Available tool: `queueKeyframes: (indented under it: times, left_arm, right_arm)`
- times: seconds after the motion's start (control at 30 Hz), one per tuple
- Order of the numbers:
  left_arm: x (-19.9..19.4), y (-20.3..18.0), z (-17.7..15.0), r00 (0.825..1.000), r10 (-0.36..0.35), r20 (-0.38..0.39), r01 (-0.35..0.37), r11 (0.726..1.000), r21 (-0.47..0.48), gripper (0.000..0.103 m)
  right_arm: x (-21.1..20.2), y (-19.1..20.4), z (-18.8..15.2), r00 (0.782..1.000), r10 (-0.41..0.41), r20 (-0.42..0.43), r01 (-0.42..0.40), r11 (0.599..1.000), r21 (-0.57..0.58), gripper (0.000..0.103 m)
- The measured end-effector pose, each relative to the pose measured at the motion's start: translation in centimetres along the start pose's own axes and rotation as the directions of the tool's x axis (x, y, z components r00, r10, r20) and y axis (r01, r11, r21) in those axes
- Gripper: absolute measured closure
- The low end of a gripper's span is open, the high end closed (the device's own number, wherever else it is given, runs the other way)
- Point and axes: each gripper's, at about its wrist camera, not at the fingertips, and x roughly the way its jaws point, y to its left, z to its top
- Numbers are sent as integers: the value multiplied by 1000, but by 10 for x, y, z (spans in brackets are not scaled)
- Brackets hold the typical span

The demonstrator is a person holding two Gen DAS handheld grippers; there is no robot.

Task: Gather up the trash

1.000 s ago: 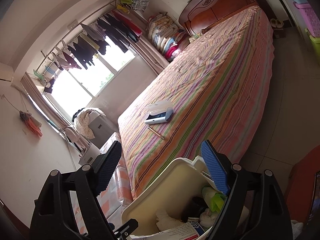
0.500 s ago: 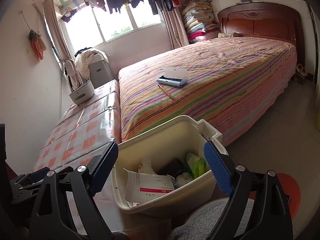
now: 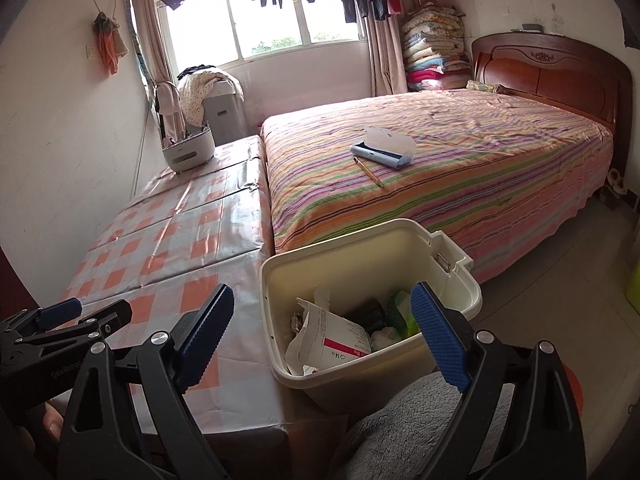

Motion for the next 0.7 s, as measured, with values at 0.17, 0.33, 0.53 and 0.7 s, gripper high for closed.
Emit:
queueKeyframes:
  times: [0.17, 0.33, 0.53, 0.7]
  left_arm:
    - [1, 6, -2, 1000, 7, -7, -7, 1000, -21, 24]
    - [2, 6, -3, 1000, 14, -12, -14, 1000, -20, 24]
    - [3, 3, -3, 1000, 20, -19, -20, 1000, -8, 24]
    - [3, 0, -3, 999, 26, -20, -25, 1000, 6, 24]
  right_arm:
    - [5, 7, -1, 1000, 15, -21, -15, 1000, -7, 14]
    - [7, 10, -1, 999, 26, -28, -26, 1000, -15, 14]
    - [9, 9, -1, 999, 32, -38, -33, 999, -10, 14]
    - [11, 10, 0, 998, 41, -51, -41, 999, -6, 14]
